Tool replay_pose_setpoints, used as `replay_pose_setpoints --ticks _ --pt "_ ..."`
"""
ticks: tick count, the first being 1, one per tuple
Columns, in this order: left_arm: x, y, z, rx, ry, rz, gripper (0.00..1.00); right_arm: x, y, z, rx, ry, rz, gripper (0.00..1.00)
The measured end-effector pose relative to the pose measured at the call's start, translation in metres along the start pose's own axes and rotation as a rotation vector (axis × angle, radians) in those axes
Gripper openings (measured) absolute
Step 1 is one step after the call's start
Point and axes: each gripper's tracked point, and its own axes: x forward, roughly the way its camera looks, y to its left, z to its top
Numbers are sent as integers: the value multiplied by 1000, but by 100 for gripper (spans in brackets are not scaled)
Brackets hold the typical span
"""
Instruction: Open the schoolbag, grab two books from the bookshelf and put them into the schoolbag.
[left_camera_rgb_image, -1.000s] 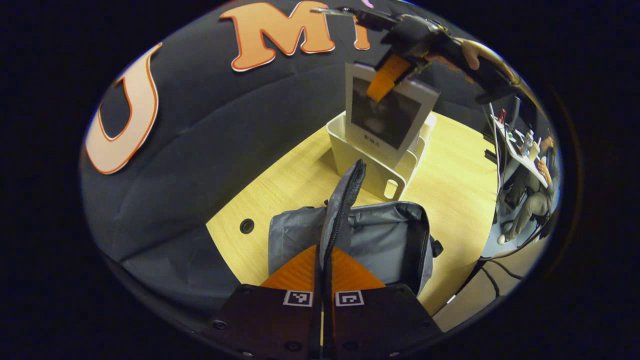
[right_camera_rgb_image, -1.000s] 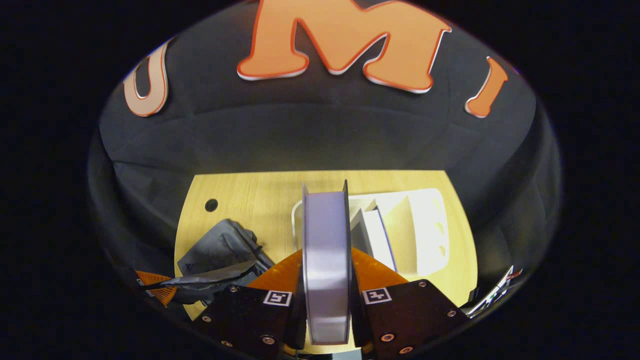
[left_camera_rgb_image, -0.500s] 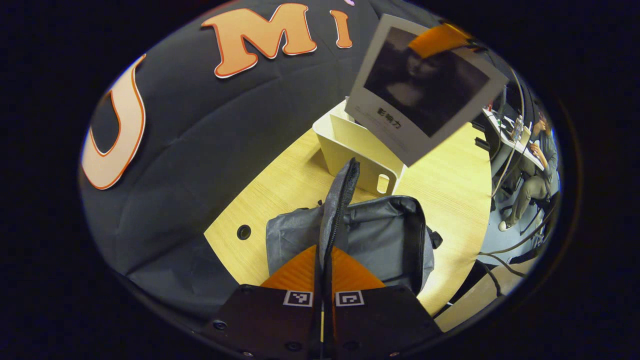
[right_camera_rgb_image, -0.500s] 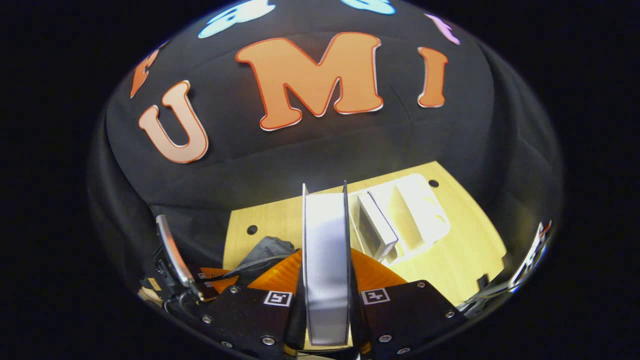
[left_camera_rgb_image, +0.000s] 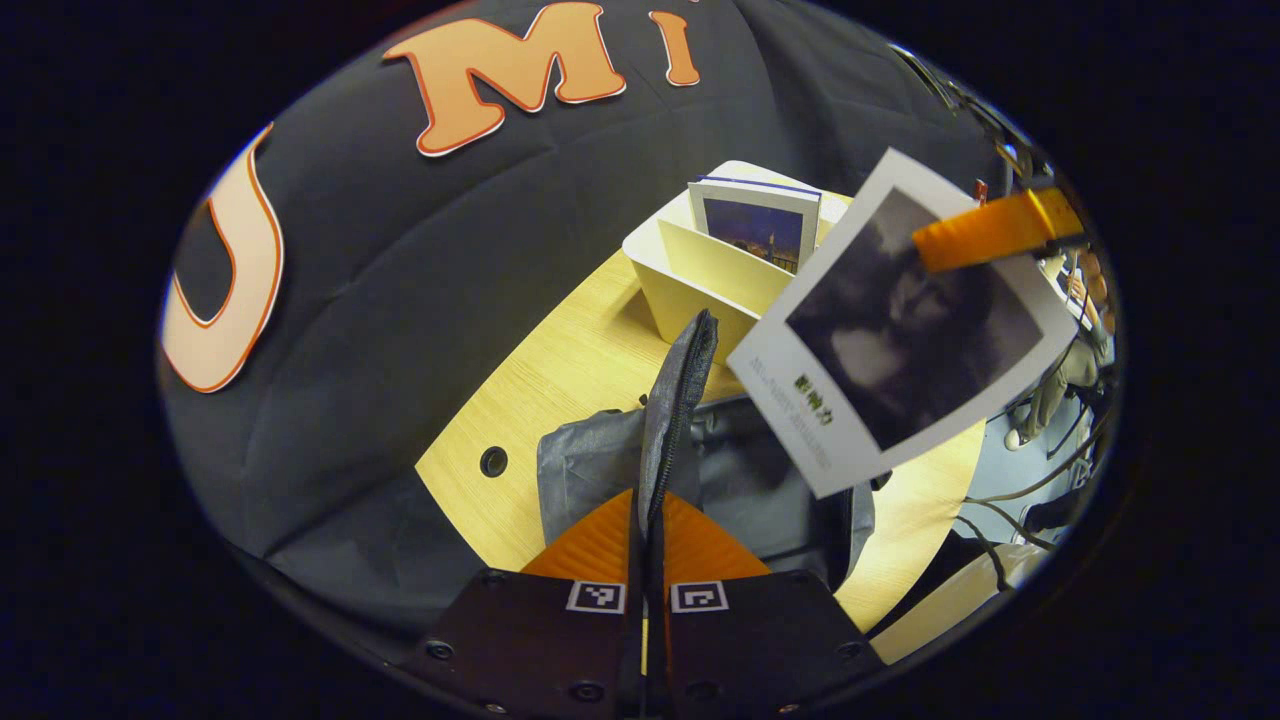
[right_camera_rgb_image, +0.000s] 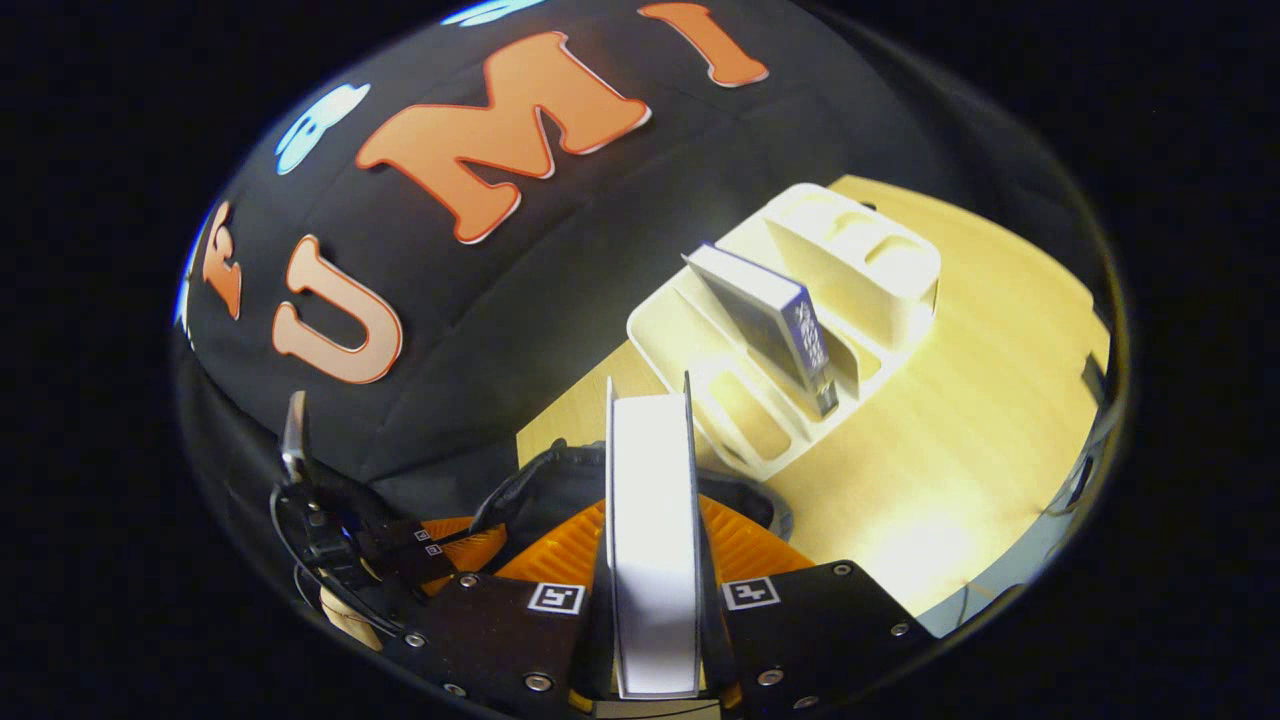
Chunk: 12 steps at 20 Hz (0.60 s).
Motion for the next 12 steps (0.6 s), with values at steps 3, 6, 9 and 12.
replay_pose_setpoints --ticks 3,6,9,12 --pt "-4 -8 4 1 2 -3 2 34 -4 -30 120 47 63 35" --pt "-15 -15 9 38 -8 8 2 63 -12 -42 181 29 96 35" --pt "-24 -26 15 67 -20 0 2 88 -6 -44 242 -5 146 36" --pt "-25 -32 17 68 -12 -2 2 105 5 -50 267 -21 179 36"
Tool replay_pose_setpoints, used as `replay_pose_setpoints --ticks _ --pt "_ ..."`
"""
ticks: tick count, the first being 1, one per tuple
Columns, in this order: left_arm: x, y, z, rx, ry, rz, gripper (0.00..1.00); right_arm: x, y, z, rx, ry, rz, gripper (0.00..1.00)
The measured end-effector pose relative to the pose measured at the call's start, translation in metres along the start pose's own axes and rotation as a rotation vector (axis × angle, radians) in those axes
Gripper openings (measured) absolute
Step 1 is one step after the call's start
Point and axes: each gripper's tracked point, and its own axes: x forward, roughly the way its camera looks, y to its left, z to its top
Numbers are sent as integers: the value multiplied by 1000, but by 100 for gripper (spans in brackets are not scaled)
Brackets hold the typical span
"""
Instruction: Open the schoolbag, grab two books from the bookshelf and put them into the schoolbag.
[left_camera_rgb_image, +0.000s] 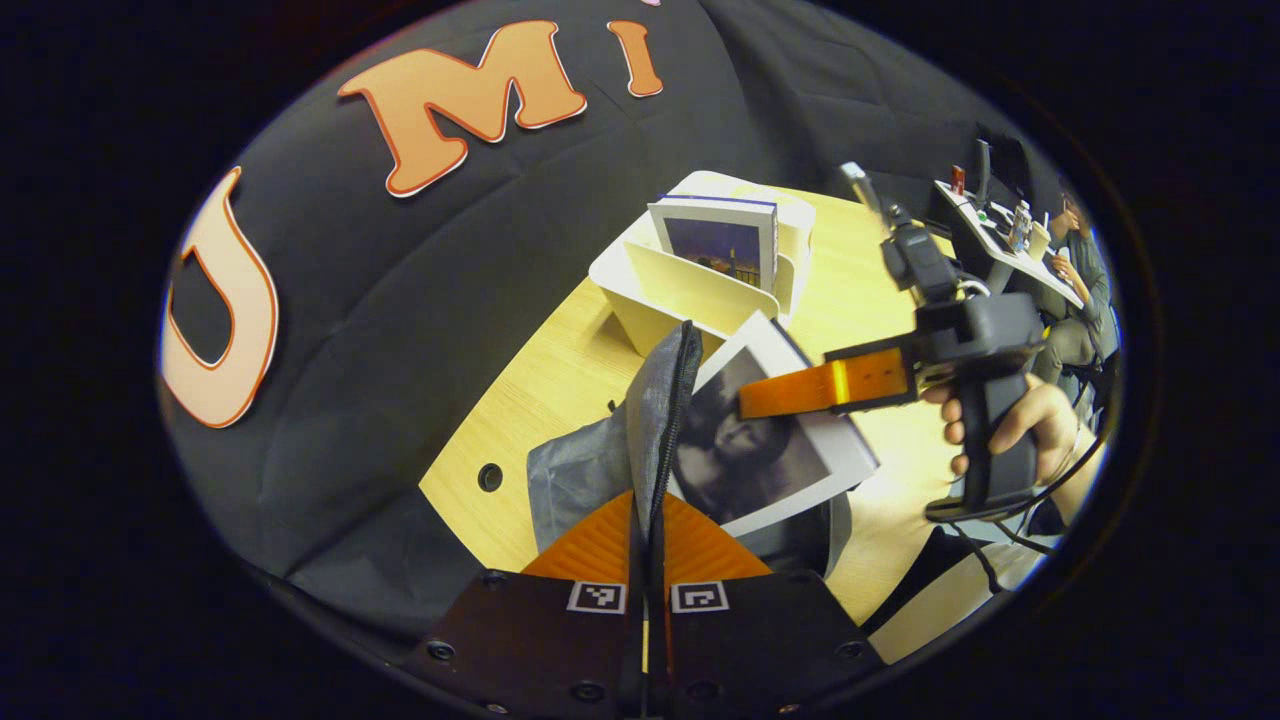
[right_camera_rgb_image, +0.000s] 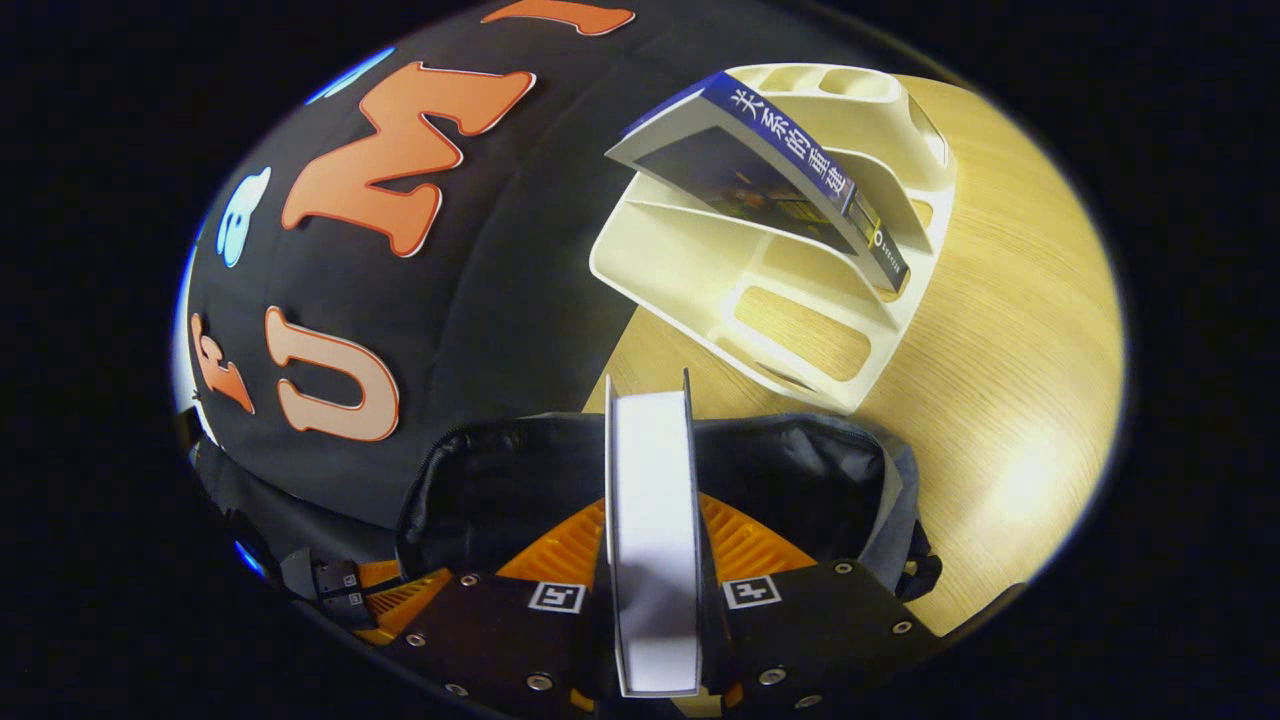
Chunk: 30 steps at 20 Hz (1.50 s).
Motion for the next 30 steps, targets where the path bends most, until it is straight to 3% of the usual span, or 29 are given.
replay_pose_setpoints --ticks 8,12,15,19,23,25,26,27,28,30 --pt "1 15 9 44 -18 64 2 27 19 -38 50 51 72 36" --pt "0 20 8 38 -17 79 2 20 17 -50 38 105 65 35" --pt "-3 26 9 55 -16 101 2 21 1 -68 -1 152 13 35" --pt "-18 2 11 50 -33 63 3 46 5 -79 58 185 24 35" --pt "-19 -2 17 78 -42 68 2 66 3 -93 24 192 -35 38" --pt "-17 1 13 65 -31 74 2 65 -11 -93 -36 183 -107 47" --pt "-16 5 8 53 -26 78 2 61 -23 -93 -79 181 -162 41" --pt "-15 7 4 44 -22 81 3 56 -36 -92 -119 188 -214 60" --pt "-13 8 -1 39 -20 81 2 53 -44 -90 -144 190 -246 71" --pt "-10 6 -6 31 -20 72 2 41 -55 -85 -168 190 -271 80"
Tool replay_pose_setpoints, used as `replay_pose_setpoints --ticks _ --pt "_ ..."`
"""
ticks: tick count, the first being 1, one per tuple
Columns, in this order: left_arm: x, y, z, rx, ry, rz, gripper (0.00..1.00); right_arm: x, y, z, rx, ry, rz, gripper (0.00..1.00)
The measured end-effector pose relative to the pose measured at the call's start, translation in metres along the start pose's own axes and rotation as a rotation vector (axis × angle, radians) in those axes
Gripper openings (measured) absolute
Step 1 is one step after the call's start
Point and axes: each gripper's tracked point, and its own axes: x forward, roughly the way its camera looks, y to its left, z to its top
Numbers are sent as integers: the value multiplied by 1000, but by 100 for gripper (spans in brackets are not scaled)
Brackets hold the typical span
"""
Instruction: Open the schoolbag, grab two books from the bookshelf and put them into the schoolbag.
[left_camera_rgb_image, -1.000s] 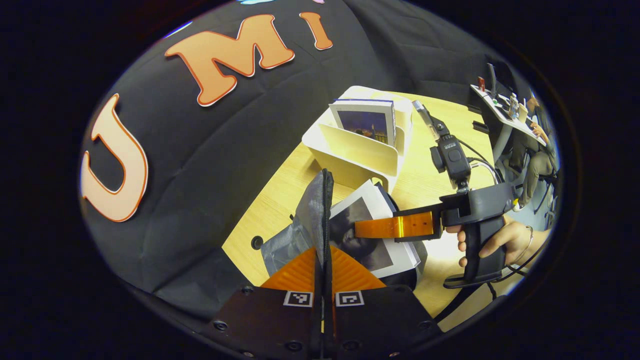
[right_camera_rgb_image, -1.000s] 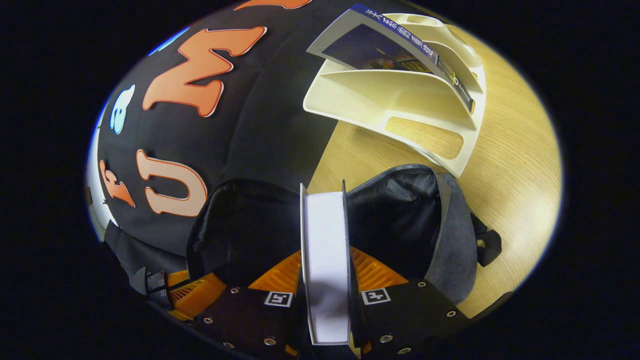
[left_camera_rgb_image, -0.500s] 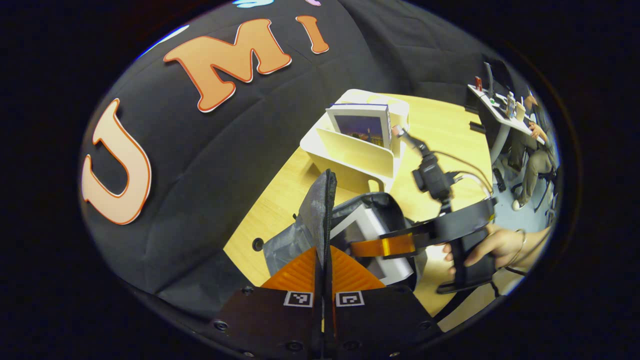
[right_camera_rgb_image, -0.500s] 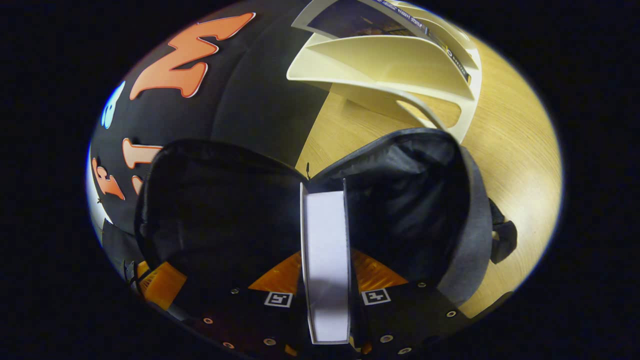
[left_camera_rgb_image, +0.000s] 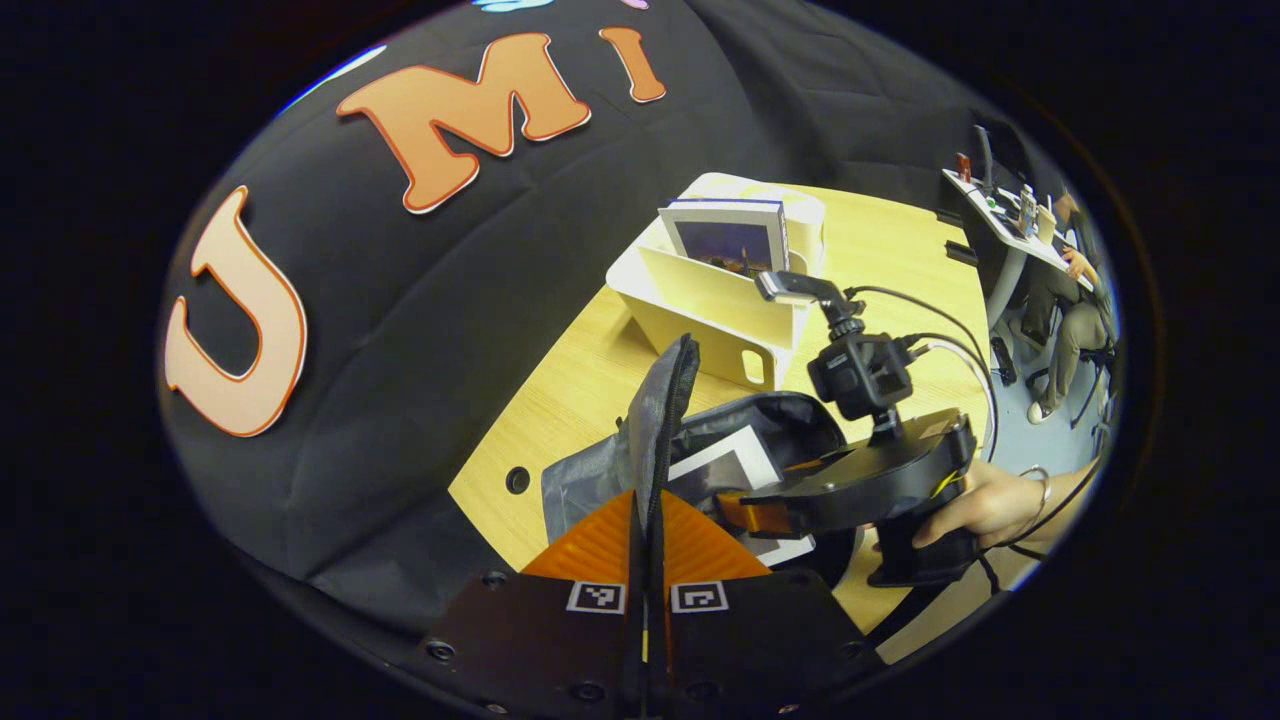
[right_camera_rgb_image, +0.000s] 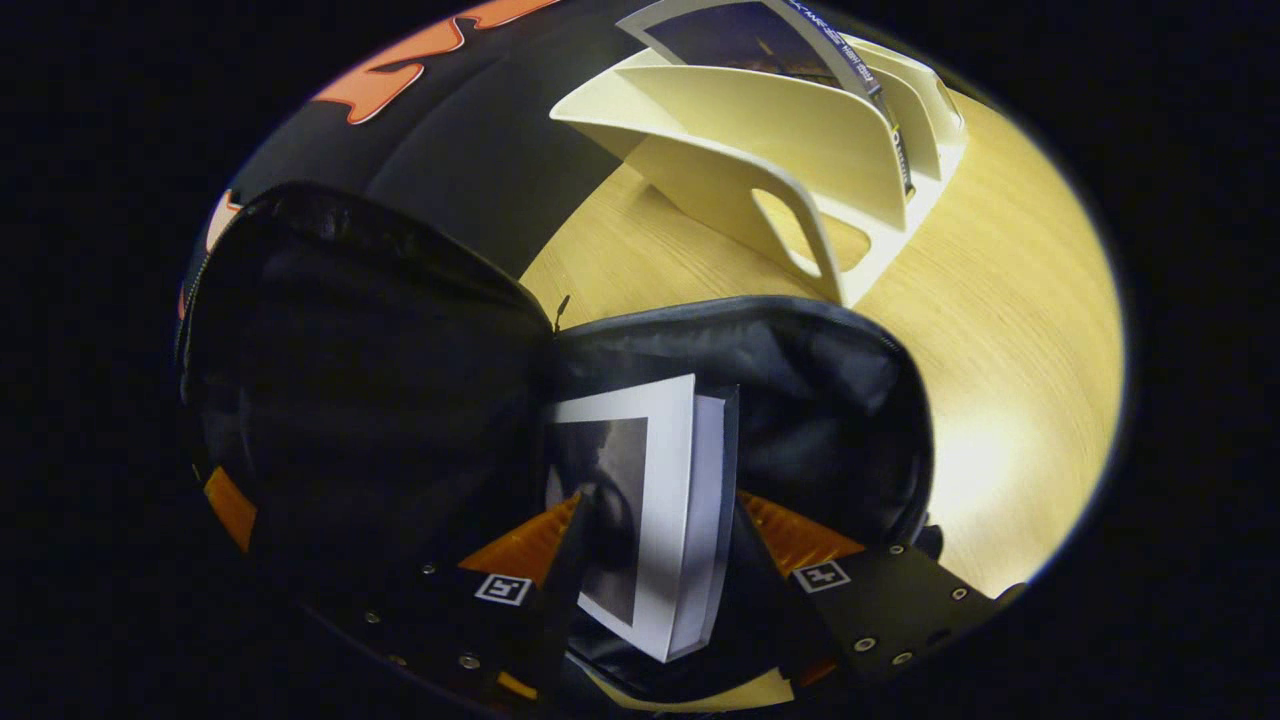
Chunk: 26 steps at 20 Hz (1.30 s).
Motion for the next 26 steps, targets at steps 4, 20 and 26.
replay_pose_setpoints --ticks 4,20,26 --pt "4 -6 -6 -17 -8 -13 2 -36 -23 18 17 -31 10 92" --pt "3 -7 -19 -40 -52 -40 2 -237 -138 141 -341 -91 -258 96" --pt "5 -5 -19 -69 -51 -31 2 -263 -66 217 -547 -91 -245 96"
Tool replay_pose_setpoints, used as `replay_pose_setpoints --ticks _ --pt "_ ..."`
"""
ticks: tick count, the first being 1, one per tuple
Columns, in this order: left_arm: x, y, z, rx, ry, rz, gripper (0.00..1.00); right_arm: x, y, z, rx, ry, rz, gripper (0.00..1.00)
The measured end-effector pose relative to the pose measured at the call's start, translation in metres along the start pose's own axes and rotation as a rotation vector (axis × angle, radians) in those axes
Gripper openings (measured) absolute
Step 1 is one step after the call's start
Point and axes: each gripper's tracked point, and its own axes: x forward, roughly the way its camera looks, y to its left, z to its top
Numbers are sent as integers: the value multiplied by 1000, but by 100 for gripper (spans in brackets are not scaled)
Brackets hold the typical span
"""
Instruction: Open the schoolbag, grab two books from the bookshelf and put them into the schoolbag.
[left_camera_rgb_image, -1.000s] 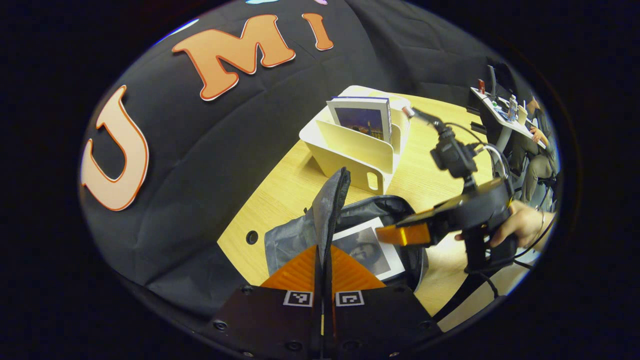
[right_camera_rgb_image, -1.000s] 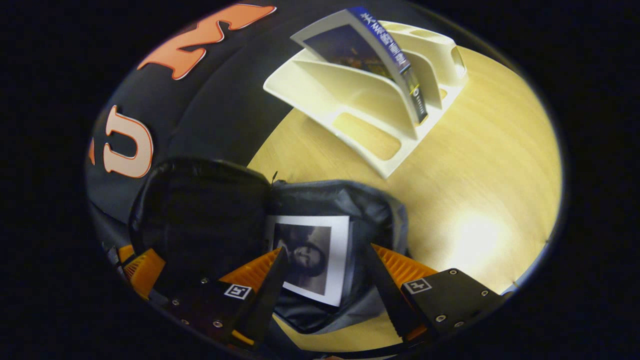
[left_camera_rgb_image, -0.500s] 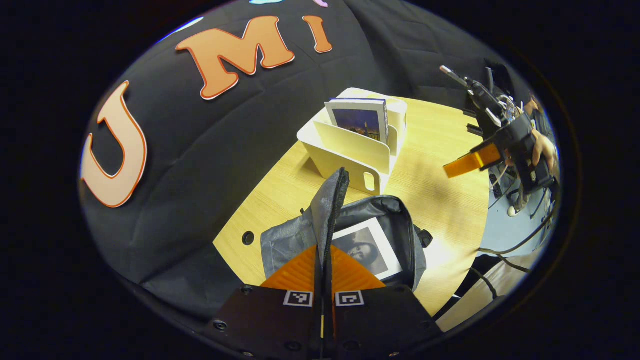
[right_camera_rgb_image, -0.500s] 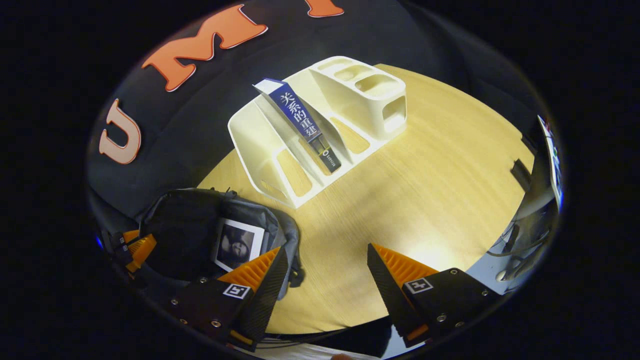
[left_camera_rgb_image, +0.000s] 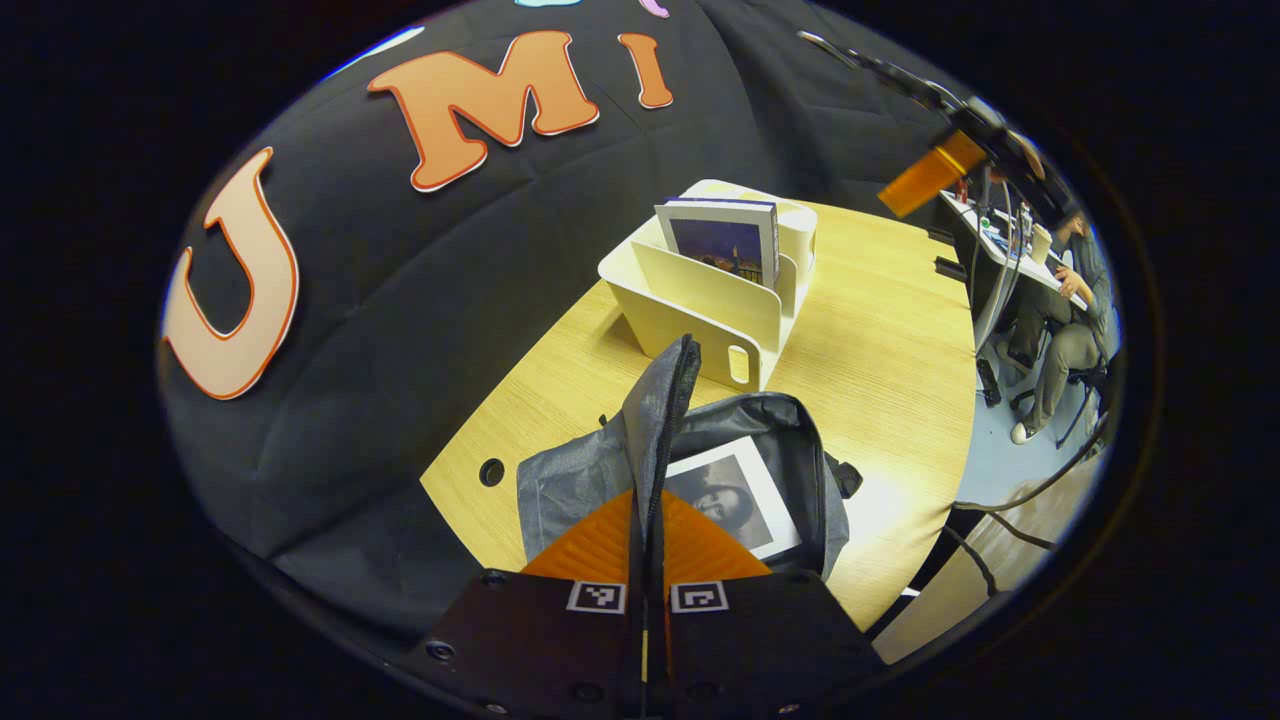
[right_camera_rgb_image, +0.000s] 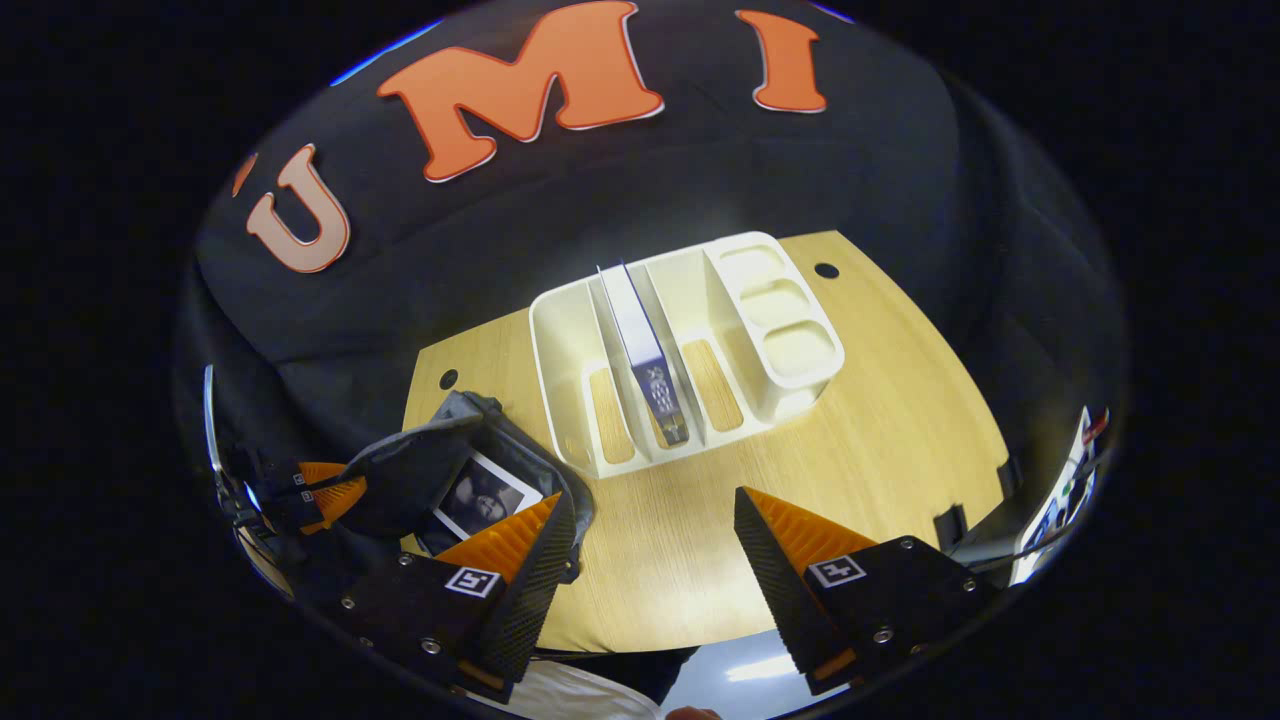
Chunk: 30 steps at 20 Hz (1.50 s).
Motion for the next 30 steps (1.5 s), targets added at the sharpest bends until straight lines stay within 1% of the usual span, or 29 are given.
replay_pose_setpoints --ticks 4,6,9,11,15,19,20,21,22,23,24,25,26,28,30 --pt "-1 2 -2 -67 0 5 2 20 7 55 -121 40 -11 96" --pt "-2 6 -4 -107 1 18 2 42 8 78 -178 70 -27 96" --pt "-3 13 -7 -174 7 43 2 84 20 99 -221 129 -26 96" --pt "-3 15 -9 -208 11 65 2 116 24 105 -232 165 -34 97" --pt "-4 10 -13 -255 20 95 2 171 18 96 -305 258 -71 97" --pt "-4 8 -15 -279 29 109 2 199 10 87 -336 315 -109 97" --pt "-4 8 -14 -281 32 110 2 203 10 85 -335 320 -111 92" --pt "-3 6 -15 -281 33 111 2 206 11 84 -333 322 -106 78" --pt "-3 7 -15 -281 35 112 2 207 11 83 -333 323 -99 81" --pt "-4 7 -14 -280 36 112 2 209 11 82 -334 324 -97 67" --pt "-2 6 -14 -279 36 110 2 210 10 82 -341 324 -100 58" --pt "-1 7 -14 -281 38 109 2 208 9 83 -325 323 -105 51" --pt "0 7 -15 -282 39 107 2 209 10 83 -304 316 -109 40" --pt "0 6 -14 -281 39 99 2 206 9 84 -295 303 -114 38" --pt "1 8 -13 -273 38 95 2 194 11 88 -289 287 -103 38"
